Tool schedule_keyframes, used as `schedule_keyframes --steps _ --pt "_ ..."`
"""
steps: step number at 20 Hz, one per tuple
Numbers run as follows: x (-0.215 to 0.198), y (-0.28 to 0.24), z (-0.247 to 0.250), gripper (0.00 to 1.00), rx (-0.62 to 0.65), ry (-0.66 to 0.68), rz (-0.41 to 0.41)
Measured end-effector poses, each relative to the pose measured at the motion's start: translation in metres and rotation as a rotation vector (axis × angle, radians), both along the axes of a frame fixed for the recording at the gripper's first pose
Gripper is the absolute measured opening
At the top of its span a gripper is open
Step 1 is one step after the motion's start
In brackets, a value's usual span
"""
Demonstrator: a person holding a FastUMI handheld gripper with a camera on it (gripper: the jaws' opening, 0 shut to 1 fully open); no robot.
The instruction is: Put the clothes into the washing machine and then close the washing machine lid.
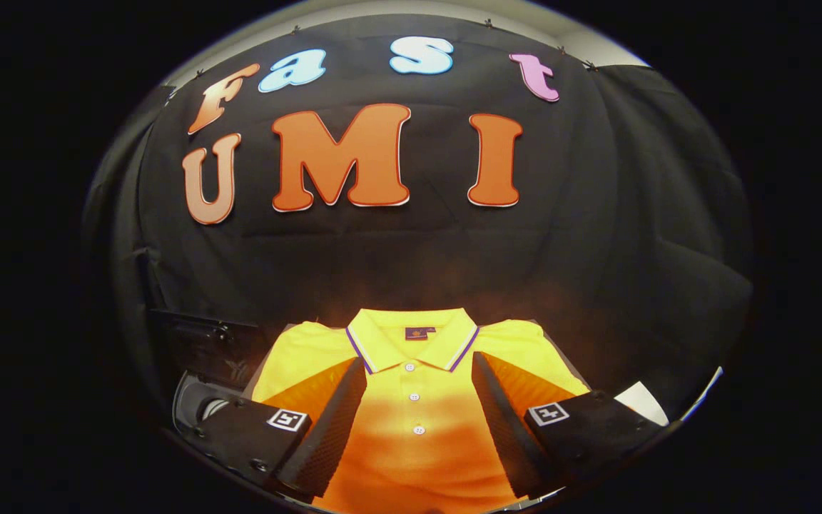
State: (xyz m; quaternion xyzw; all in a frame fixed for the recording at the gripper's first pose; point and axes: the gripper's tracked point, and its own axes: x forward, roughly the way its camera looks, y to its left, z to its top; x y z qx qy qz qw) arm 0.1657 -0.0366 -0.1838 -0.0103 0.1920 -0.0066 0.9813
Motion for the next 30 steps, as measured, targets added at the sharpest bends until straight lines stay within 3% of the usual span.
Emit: schedule_keyframes --steps 13,19,21,27,30 --pt "0.006 0.000 -0.070 0.97 0.025 0.323 -0.003" --pt "0.008 0.000 -0.071 0.98 0.051 0.366 -0.010" --pt "0.008 0.003 -0.071 0.94 0.043 0.389 0.008" --pt "0.006 0.014 -0.072 0.59 0.025 0.447 0.069" --pt "0.006 0.014 -0.072 0.54 0.028 0.488 0.060"
